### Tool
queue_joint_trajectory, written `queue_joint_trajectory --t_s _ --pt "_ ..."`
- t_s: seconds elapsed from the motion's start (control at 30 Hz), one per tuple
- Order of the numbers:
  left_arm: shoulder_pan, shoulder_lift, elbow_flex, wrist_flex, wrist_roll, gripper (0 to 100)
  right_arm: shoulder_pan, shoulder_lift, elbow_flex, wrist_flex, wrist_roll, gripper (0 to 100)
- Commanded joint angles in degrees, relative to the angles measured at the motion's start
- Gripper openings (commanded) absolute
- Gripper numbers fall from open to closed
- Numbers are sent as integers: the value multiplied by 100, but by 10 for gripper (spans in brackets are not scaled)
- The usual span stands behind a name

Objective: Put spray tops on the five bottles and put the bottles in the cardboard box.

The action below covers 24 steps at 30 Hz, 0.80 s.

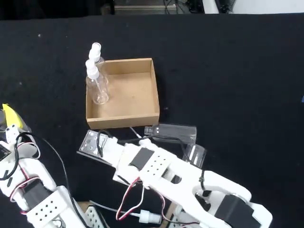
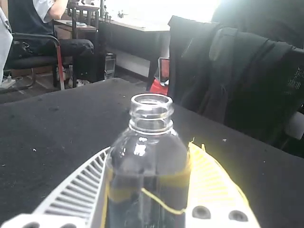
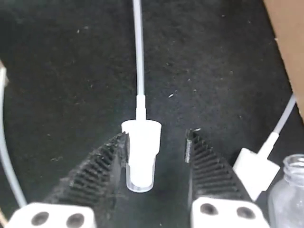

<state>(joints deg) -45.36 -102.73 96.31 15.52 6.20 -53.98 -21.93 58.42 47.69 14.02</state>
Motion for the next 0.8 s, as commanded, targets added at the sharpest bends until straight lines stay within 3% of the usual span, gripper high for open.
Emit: queue_joint_trajectory --t_s 0.0,0.2,0.57,0.63,0.77 --pt "-31 -158 110 18 70 30 -35 4 48 -132 -53 175" --pt "-31 -158 110 18 70 30 -26 -198 -462 730 -88 229" --pt "-31 -158 110 26 70 30 -360 655 -171 -53 -35 236" --pt "-31 -158 110 26 70 30 -343 848 -330 18 -35 201" --pt "-31 -158 110 26 70 30 -316 936 -488 149 -26 23"
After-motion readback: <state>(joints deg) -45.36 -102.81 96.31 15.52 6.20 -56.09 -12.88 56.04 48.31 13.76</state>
